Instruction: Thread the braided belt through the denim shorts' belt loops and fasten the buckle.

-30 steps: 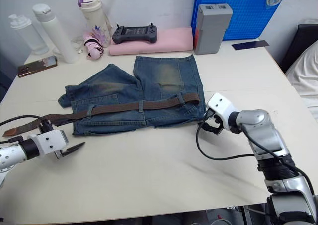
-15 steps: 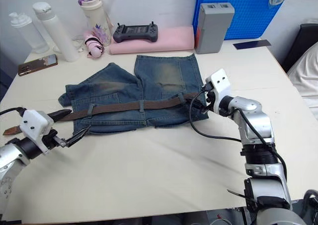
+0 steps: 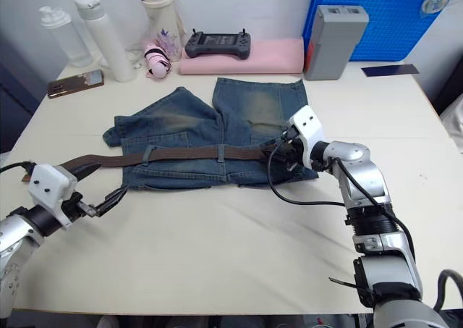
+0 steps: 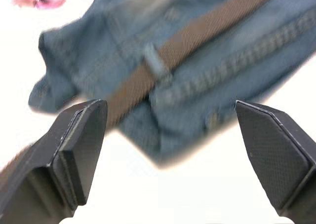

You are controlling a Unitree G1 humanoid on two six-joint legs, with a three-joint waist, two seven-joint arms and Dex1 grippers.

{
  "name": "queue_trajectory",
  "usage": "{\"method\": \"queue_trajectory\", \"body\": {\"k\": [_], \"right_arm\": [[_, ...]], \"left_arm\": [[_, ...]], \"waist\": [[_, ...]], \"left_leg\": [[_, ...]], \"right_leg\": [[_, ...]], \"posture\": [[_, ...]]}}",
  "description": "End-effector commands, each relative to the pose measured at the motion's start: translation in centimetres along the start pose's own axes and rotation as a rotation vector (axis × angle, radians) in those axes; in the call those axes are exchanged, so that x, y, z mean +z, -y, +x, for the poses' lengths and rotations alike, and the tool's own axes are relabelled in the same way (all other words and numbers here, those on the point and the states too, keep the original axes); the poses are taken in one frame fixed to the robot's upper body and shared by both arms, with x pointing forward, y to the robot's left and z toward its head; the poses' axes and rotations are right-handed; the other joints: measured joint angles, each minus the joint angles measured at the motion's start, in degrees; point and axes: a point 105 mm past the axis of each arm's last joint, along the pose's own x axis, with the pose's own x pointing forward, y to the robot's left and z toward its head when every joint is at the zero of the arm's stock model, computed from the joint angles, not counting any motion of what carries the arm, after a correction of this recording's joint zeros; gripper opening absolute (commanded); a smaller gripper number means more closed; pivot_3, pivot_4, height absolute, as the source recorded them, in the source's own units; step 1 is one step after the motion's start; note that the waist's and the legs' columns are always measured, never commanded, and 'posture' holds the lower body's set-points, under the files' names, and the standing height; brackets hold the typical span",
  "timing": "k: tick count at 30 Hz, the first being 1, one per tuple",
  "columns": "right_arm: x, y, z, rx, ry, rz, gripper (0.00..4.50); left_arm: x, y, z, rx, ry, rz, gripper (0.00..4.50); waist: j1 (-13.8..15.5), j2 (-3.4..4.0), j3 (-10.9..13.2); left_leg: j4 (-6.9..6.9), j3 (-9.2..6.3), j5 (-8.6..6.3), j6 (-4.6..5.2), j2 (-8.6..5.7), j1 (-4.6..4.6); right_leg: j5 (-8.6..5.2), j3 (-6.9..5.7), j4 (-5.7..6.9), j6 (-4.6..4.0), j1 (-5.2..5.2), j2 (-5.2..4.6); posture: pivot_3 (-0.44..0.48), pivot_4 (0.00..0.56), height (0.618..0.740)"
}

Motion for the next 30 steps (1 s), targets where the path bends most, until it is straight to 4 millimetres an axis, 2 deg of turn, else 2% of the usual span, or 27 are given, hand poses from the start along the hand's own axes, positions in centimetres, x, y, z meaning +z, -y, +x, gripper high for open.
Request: {"method": "queue_trajectory", "body": {"k": [1, 4, 9, 15, 17, 18, 20, 21, 23, 27, 28, 30], "right_arm": [[1.0, 1.7, 0.4, -0.035, -0.018, 0.025, 4.5], [1.1, 2.1, 0.8, -0.045, -0.024, 0.055, 4.5], [0.8, 3.5, 1.5, -0.098, -0.058, 0.24, 4.5], [-0.1, 3.0, 1.6, -0.042, -0.13, 0.276, 4.5], [-0.4, 2.4, 1.7, -0.008, -0.151, 0.272, 4.0], [-0.4, 2.1, 1.7, 0.005, -0.157, 0.27, 3.51], [-0.5, 1.8, 1.7, 0.019, -0.163, 0.267, 2.99], [-0.5, 1.7, 1.7, 0.021, -0.161, 0.269, 2.35], [-0.3, 1.7, 1.7, 0.021, -0.15, 0.271, 1.87], [-0.1, 1.5, 1.7, 0.027, -0.141, 0.272, 0.19], [0.0, 1.5, 1.7, 0.028, -0.138, 0.272, 0.02], [0.0, 1.4, 1.6, 0.025, -0.134, 0.27, 0.02]], "left_arm": [[1.0, 0.2, -0.3, 0.012, 0.034, 0.035, 4.46], [0.9, 0.3, -0.3, 0.009, 0.035, 0.033, 4.46], [0.9, 0.7, -0.5, 0.008, 0.037, 0.03, 4.46], [0.7, 0.9, -0.7, 0.01, 0.035, 0.029, 4.46], [0.7, 0.8, -0.7, 0.013, 0.033, 0.029, 4.5], [0.7, 0.8, -0.7, 0.015, 0.033, 0.03, 4.5], [0.6, 0.7, -0.8, 0.015, 0.03, 0.036, 4.5], [0.6, 0.7, -0.7, 0.015, 0.029, 0.037, 4.5], [0.6, 0.6, -0.6, 0.012, 0.029, 0.042, 4.5], [1.1, 0.3, -0.2, 0.0, 0.049, 0.042, 4.5], [1.5, 0.0, 0.1, -0.009, 0.062, 0.022, 4.5], [2.0, -0.8, 0.7, -0.032, 0.077, -0.014, 4.5]], "waist": [[0.5, 0.02, 0.0], [1.3, 0.02, 0.0], [1.0, 0.06, 0.0], [1.0, 0.09, 0.1], [1.1, 0.09, 0.1], [1.1, 0.09, 0.1], [1.1, 0.09, 0.1], [1.1, 0.09, 0.1], [1.1, 0.09, 0.1], [1.2, 0.09, 0.1], [1.2, 0.09, 0.1], [1.3, 0.09, 0.1]], "left_leg": [[-0.01, 0.0, 0.01, -0.01, -0.02, -0.02], [0.0, 0.25, 0.07, -0.12, -0.14, -0.03], [-0.07, 0.63, 0.22, -0.55, 0.45, -0.03], [-0.13, 1.11, 0.32, -0.73, 0.67, 0.01], [-0.12, 1.14, 0.32, -0.71, 0.66, 0.01], [-0.12, 1.14, 0.32, -0.71, 0.67, 0.01], [-0.12, 1.14, 0.32, -0.72, 0.67, 0.02], [-0.12, 1.15, 0.32, -0.72, 0.67, 0.02], [-0.12, 1.18, 0.32, -0.72, 0.68, 0.02], [-0.12, 1.2, 0.32, -0.72, 0.67, 0.03], [-0.11, 1.2, 0.32, -0.72, 0.67, 0.03], [-0.08, 1.2, 0.32, -0.72, 0.67, 0.03]], "right_leg": [[0.0, 0.17, -0.04, 0.0, -0.01, 0.03], [0.02, 0.61, -0.58, 0.04, 0.1, 0.31], [0.03, 0.77, -0.72, 0.06, -0.06, 0.84], [0.0, 1.18, -0.61, 0.0, -0.32, 1.05], [0.0, 1.23, -0.61, 0.0, -0.34, 1.05], [0.0, 1.24, -0.61, 0.0, -0.34, 1.05], [0.0, 1.24, -0.61, 0.0, -0.35, 1.05], [0.0, 1.24, -0.61, 0.0, -0.35, 1.06], [0.0, 1.27, -0.6, 0.0, -0.37, 1.06], [0.0, 1.3, -0.6, 0.0, -0.38, 1.06], [0.0, 1.3, -0.59, 0.0, -0.38, 1.07], [0.0, 1.31, -0.56, 0.0, -0.38, 1.07]], "posture": [[0.0, 0.15, 0.739], [0.0, 0.15, 0.739], [0.0, 0.15, 0.739], [0.0, 0.15, 0.739], [0.0, 0.15, 0.739], [0.0, 0.15, 0.739], [0.0, 0.15, 0.739], [0.0, 0.15, 0.739], [0.0, 0.15, 0.739], [0.0, 0.15, 0.739], [0.0, 0.15, 0.739], [0.0, 0.15, 0.739]]}}
